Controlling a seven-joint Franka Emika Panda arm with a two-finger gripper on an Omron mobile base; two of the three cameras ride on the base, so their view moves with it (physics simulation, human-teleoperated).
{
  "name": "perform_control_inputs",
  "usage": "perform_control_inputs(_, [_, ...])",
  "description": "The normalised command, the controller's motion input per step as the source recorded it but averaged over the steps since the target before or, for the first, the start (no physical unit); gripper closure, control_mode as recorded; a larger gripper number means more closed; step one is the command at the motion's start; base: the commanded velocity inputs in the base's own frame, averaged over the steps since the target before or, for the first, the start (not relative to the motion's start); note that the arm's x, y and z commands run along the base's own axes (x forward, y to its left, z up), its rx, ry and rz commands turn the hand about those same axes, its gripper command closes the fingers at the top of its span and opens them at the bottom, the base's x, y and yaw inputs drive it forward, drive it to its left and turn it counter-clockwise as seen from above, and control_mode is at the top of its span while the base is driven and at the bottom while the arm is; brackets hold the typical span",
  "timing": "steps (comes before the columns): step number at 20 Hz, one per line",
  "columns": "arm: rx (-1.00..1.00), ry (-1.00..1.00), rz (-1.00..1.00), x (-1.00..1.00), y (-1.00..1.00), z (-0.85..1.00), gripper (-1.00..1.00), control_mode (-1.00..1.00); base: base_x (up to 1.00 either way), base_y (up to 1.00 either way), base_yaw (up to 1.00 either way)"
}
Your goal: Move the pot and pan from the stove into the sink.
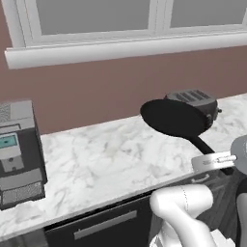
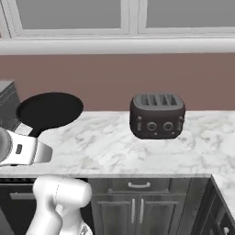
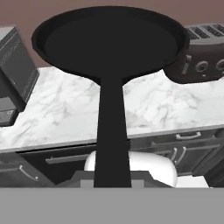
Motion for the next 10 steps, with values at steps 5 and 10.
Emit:
perform_control_inputs(5, [0.0,0.0,0.0,0.0,0.0,0.0,1.0,1.0,-0.08,-0.08,-0.44])
perform_control_inputs(10, [0.0,0.0,0.0,0.0,0.0,0.0,1.0,1.0,-0.03,-0.06,-0.46])
